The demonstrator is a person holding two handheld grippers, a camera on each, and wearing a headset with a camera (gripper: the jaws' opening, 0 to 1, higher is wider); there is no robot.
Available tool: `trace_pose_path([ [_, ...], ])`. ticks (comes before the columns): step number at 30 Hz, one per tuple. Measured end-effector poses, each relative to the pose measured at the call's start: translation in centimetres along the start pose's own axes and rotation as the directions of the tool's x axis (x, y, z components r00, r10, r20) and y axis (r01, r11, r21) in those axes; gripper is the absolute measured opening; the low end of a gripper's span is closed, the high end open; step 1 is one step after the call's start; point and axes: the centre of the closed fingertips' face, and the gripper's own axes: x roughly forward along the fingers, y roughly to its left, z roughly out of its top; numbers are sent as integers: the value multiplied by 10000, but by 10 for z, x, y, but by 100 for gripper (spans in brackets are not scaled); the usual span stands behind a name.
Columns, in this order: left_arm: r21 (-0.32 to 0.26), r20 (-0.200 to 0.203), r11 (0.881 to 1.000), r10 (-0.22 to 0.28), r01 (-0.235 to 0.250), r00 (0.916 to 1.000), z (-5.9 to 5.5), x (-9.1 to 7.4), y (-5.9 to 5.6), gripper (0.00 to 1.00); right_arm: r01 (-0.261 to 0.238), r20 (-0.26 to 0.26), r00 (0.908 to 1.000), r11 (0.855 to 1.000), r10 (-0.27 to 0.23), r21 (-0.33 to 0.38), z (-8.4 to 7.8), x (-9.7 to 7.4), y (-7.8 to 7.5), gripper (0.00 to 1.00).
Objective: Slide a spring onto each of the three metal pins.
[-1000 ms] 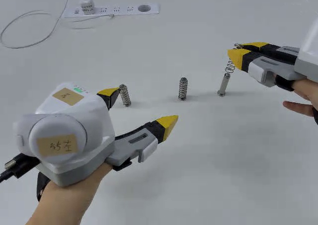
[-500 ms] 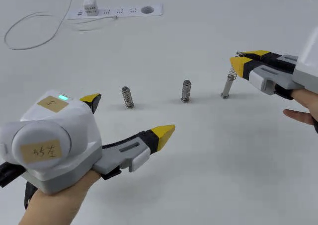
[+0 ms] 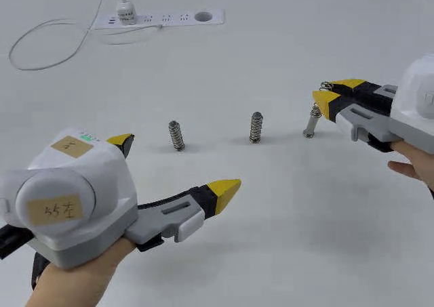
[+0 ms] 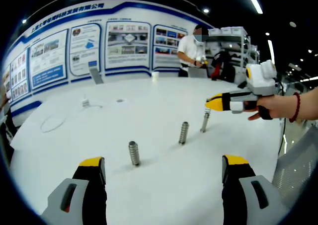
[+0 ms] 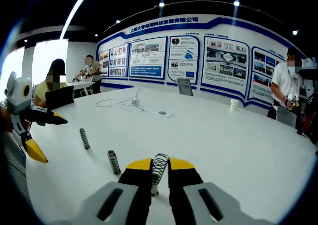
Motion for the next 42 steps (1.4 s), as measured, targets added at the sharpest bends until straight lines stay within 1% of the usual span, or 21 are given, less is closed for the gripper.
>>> trace_pose_path([
  [5, 103, -34, 9999, 19, -18, 10000, -1, 0, 0, 99, 14, -206, 9998, 9999, -16, -120, -7, 0, 2, 12],
  [11, 10, 44, 10000, 43, -43, 10000, 0, 0, 1, 98, -58, -484, 9988, 9999, 53, -105, -18, 2, 7, 12],
  [14, -2, 37, 10000, 62, -62, 10000, -1, 0, 2, 98, -51, -738, 9973, 9999, 41, -139, -25, 5, 8, 12],
  [21, -9, -6, 10000, 67, -67, 10000, -2, 0, 2, 97, -6, -919, 9958, 10000, 8, 17, -32, 7, 7, 12],
  [27, 9, -21, 10000, 32, -31, 10000, -2, 0, 1, 97, 53, -1095, 9940, 9994, -16, 333, -39, 8, 5, 12],
  [31, 14, -33, 10000, 46, -46, 10000, -2, 0, 2, 96, 76, -1216, 9926, 9991, -26, 408, -43, 8, 5, 12],
  [42, 49, -119, 10000, 43, -42, 9999, -4, 1, 2, 95, 165, -1203, 9927, 9976, -83, 677, -43, 8, 5, 12],
])
